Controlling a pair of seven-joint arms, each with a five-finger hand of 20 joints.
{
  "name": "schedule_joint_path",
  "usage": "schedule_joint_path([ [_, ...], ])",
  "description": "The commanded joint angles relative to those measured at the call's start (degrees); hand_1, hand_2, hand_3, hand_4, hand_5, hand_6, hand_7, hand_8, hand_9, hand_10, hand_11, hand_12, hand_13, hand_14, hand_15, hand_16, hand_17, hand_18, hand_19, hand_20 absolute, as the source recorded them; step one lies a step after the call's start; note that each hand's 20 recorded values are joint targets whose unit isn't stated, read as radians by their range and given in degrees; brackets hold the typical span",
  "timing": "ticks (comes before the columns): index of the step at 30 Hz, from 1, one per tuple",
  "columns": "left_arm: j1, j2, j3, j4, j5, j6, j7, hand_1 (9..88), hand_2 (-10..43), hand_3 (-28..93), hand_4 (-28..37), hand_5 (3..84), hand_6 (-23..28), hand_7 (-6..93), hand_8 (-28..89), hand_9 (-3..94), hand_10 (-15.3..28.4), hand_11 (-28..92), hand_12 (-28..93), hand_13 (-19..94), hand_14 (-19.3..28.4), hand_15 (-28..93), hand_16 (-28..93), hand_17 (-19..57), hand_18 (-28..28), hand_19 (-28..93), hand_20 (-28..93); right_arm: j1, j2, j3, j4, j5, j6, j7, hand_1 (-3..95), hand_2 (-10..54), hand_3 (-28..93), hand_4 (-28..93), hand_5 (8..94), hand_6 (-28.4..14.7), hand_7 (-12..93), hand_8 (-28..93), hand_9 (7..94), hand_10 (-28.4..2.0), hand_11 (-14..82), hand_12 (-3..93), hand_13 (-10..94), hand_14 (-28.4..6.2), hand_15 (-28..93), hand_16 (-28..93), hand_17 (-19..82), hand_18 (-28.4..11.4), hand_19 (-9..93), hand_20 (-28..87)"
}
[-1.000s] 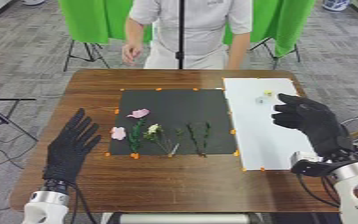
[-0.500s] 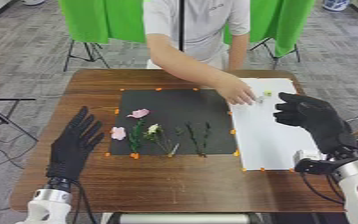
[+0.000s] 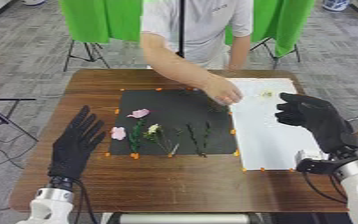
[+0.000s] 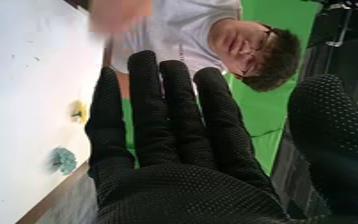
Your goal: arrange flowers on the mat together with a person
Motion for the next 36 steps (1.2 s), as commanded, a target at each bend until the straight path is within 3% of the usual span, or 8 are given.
schedule_joint_path([
  [1,2.3,-1.42,0.03,-0.34,-0.17,0.24,0.01,24.1,-2.6,74,-27.0,24.4,1.1,16.3,-9,18.4,9.6,12,14,16,11.6,14,6,-12.9,19.4,38,14,-0.1,-1.7,-3.4,0.7,3.8,3.9,-1.3,17.1,7.6,88,-23,45.8,-7.3,15,-10,44.7,-16.2,18.8,22.2,36,-14.4,39,19,11,-22.4,53,31],
  [4,3.4,-1.62,-0.44,-0.66,-0.3,0.33,-0.94,24.1,-2.7,74,-27.0,24.5,1.1,16.2,-9,18.6,9.6,12,14,16,11.6,14,6,-12.9,19.5,38,14,0.7,-1.7,-3.7,0.7,1.6,2.5,-1.9,17.1,7.7,88,-23,46.1,-7.3,15,-10,44.9,-16.1,19.1,22.3,37,-14.3,39,19,11,-22.4,53,31],
  [9,0.0,-1.03,0.1,-0.09,1.02,0.03,-0.02,24.1,-2.8,74,-27.0,24.6,1.1,16.1,-9,18.6,9.6,12,14,16,11.6,14,6,-12.9,19.5,38,14,2.2,-1.6,-4.6,1.0,3.3,5.2,-1.9,17.1,7.7,88,-23,46.3,-7.3,15,-10,45.5,-16.2,19.5,22.3,37,-14.2,40,19,11,-22.4,53,31],
  [12,0.7,-2.01,0.53,-0.13,0.13,-0.24,-1.18,24.2,-2.7,74,-27.1,24.6,1.1,16.1,-9,18.6,9.6,12,14,16,11.5,14,6,-12.8,19.5,38,14,2.2,-1.6,-4.9,1.1,2.1,4.7,-1.1,16.9,7.9,88,-23,46.5,-7.1,16,-10,45.7,-16.1,19.5,22.2,37,-14.2,40,19,11,-22.4,53,31],
  [20,0.3,-1.0,0.21,-0.28,0.25,0.09,-0.49,24.1,-2.7,74,-27.1,24.6,1.1,16.2,-9,18.6,9.6,12,14,16,11.5,14,6,-12.9,19.5,38,14,3.7,-1.3,-5.3,1.4,1.6,4.2,-1.1,16.9,8.0,89,-22,46.4,-7.1,16,-10,45.6,-16.2,19.4,22.2,37,-14.4,40,19,11,-22.3,53,31],
  [26,1.5,-1.67,0.04,-0.47,0.2,-0.05,-0.66,24.1,-2.7,74,-27.1,24.7,1.1,16.2,-9,18.6,9.7,12,14,16,11.6,14,6,-12.9,19.5,38,14,2.9,-2.0,-4.9,1.1,0.6,2.7,-0.9,17.0,7.7,89,-22,46.4,-7.1,15,-10,45.5,-16.2,19.3,22.2,37,-14.3,40,19,11,-22.3,53,31],
  [30,0.4,-0.38,-0.15,-0.42,0.22,0.29,0.37,24.1,-2.7,74,-27.0,24.6,1.1,16.0,-9,18.6,9.7,12,14,16,11.5,14,6,-12.9,19.5,38,14,4.0,-1.9,-4.8,1.3,0.9,3.3,-1.8,17.4,7.0,89,-22,46.4,-7.3,15,-10,45.6,-16.1,19.4,22.2,38,-14.2,41,19,11,-22.3,54,31],
  [36,2.3,-1.3,-0.57,-0.66,-0.04,0.51,-0.36,24.0,-2.7,74,-27.1,24.6,1.1,15.9,-9,18.6,9.6,12,14,16,11.5,14,6,-12.9,19.5,38,14,4.7,-0.5,-4.5,1.7,0.4,2.9,-1.3,17.7,6.5,89,-22,46.4,-7.2,16,-10,45.6,-16.0,19.6,22.3,38,-14.4,41,19,12,-22.4,54,31],
])
